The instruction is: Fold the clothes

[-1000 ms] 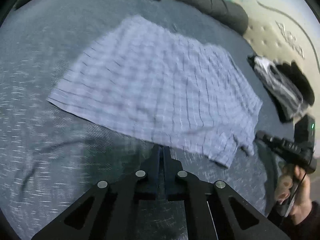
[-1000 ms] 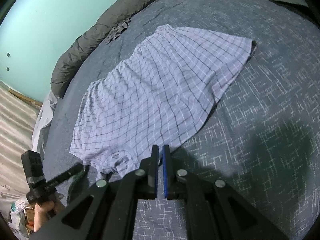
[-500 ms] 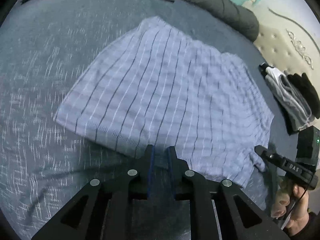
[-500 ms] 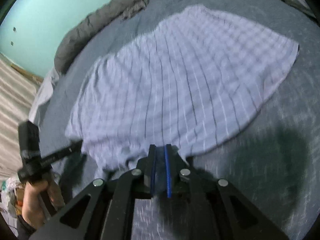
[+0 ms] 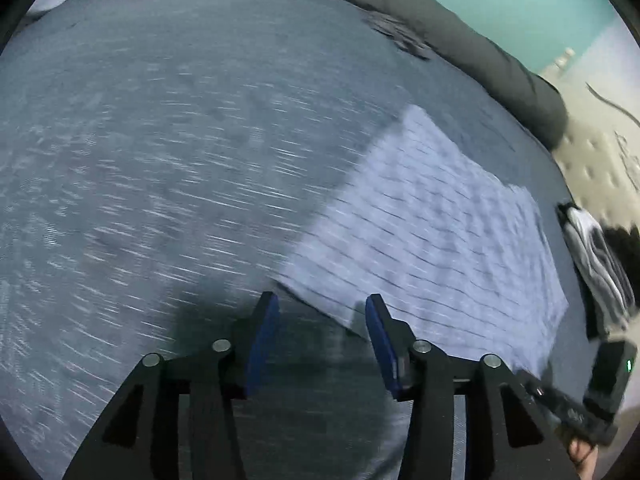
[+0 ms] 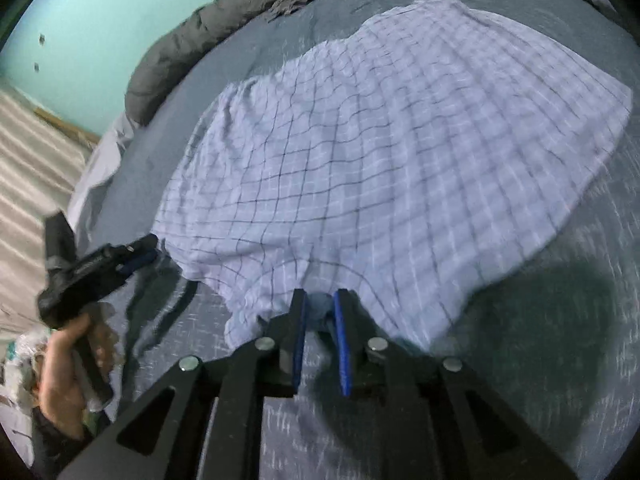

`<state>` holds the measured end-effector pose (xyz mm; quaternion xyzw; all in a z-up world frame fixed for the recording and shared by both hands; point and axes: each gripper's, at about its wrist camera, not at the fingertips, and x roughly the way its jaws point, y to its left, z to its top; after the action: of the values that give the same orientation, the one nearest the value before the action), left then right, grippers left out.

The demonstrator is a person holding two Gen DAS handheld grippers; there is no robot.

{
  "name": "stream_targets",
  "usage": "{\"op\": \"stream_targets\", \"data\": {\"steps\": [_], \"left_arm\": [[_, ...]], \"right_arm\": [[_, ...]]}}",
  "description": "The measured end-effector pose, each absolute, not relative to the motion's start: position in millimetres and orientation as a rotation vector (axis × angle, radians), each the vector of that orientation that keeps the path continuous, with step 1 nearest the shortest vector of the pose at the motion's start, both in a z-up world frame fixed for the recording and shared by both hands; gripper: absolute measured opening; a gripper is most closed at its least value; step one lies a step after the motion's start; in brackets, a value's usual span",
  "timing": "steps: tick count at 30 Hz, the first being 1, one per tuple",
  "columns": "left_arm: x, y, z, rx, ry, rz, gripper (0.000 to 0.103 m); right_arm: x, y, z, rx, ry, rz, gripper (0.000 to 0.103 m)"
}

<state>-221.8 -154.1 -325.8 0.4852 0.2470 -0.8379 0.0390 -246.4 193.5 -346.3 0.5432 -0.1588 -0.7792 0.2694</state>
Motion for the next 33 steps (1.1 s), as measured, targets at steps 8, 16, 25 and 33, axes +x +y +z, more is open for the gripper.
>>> {"op": "stream_targets", "data": {"steps": [8, 16, 25, 33], "left_arm": [[-221, -178, -329, 1.429, 0.823, -2.566, 0.051], [-236, -169, -333, 1.382, 0.810, -2.569, 0.028], [-246, -152, -323, 1.322, 0.837, -2.641, 0.005], [-246, -125, -286, 1.251, 0.824, -2.754, 0.005]], "right_arm": [[-256, 242, -326, 1.292, -0.557, -2.198, 0.015], [-275, 278, -335, 1.261, -0.674, -2.251, 0.016], [-289, 320, -333, 1.252, -0.727, -2.371, 0.016], [-295, 347, -333, 1.234, -0.779, -2.408, 0.016]]}}
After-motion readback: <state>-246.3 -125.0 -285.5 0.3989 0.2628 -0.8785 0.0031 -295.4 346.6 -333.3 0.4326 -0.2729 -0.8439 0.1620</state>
